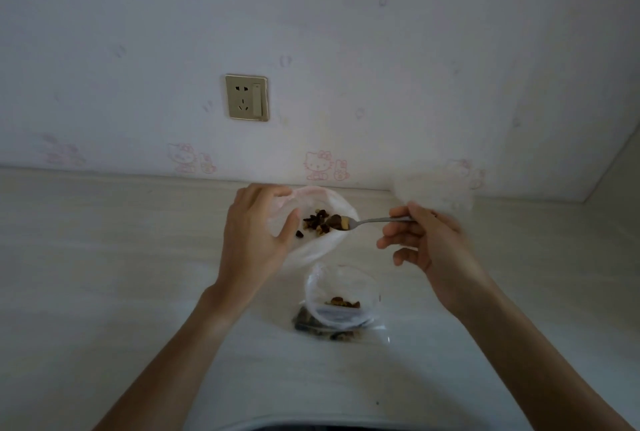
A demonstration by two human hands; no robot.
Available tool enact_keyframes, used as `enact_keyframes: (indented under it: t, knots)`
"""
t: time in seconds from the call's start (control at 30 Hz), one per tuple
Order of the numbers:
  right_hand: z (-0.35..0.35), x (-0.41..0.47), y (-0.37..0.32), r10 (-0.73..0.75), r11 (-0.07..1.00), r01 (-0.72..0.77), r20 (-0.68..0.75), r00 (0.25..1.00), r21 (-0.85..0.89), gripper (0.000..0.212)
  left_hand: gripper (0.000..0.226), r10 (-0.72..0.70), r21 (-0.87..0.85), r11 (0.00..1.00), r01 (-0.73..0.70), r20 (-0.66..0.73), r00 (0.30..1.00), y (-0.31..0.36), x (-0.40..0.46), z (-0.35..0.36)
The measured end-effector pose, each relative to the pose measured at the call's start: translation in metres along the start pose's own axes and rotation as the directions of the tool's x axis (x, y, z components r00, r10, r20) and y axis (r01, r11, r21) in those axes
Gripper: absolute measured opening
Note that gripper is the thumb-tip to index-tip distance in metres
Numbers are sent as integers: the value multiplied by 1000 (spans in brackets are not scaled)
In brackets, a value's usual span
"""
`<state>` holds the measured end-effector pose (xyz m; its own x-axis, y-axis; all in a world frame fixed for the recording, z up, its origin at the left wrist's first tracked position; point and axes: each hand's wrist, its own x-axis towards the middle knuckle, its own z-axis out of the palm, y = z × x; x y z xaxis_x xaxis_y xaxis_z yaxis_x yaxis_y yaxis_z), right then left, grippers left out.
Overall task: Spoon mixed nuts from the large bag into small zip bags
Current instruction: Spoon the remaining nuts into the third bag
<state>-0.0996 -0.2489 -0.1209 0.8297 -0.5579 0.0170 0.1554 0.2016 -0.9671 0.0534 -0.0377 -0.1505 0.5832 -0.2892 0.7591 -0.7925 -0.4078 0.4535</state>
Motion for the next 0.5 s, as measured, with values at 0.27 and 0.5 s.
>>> enact_keyframes:
  t: [0.27,0.5]
  knots:
    - [-27,-48,7,36,997,-34,26,999,-68,36,42,-198,-7,975,223,432,880,30,-29,0]
    - [-22,-64,11,-109,921,156,148,983,-357,29,18,-260,-3,952,306,518,815,27,-43,4]
